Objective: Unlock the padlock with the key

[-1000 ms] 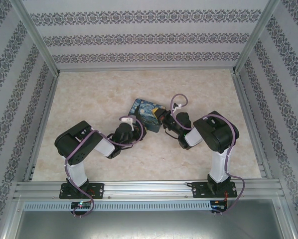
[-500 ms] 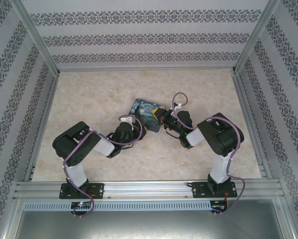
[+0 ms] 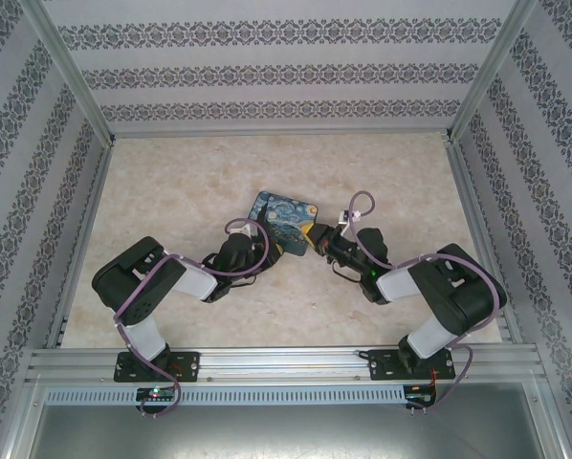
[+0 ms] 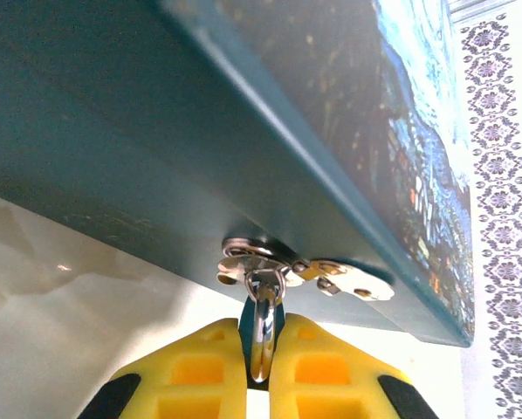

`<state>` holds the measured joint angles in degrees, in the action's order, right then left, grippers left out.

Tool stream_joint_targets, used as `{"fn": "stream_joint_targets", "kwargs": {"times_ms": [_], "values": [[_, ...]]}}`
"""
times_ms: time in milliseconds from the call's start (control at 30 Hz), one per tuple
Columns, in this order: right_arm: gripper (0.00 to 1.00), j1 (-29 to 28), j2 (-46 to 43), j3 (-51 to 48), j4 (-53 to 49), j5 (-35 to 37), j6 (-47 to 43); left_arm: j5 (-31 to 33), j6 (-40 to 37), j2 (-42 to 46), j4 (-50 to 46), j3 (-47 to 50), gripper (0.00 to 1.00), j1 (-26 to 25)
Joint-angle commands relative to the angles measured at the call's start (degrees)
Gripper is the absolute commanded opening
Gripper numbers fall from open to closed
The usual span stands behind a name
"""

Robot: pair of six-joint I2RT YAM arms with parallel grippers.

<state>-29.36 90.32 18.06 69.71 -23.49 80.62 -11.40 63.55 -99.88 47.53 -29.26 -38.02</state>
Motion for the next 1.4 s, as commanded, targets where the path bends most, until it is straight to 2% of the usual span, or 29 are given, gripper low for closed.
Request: {"fn": "stream_joint_targets", "kwargs": {"times_ms": [0,267,633,967,1367], "values": [[0.0,-3.2,-2.7,-3.2,-0.4,1.3,-2.4,-2.8,3.9,1.1,5.3,0.2,0.0,0.7],[0.0,-8.6,-2.4,-8.1,-0.5,7.5,-3.0,-5.1,7.1,0.8,8.3,0.0,0.0,1.1],[0.0,-9.1,5.1,-6.8,3.7,10.1,0.1,-6.8,12.8,0.5,14.1,0.5,0.0,1.5],[0.0,-9.5,5.0,-5.9,3.2,14.1,3.1,-7.2,14.0,0.3,14.5,0.4,0.0,1.5],[0.0,-9.6,6.9,-3.9,3.6,14.7,3.8,-7.5,14.8,-0.1,15.2,0.2,0.0,1.5]]}}
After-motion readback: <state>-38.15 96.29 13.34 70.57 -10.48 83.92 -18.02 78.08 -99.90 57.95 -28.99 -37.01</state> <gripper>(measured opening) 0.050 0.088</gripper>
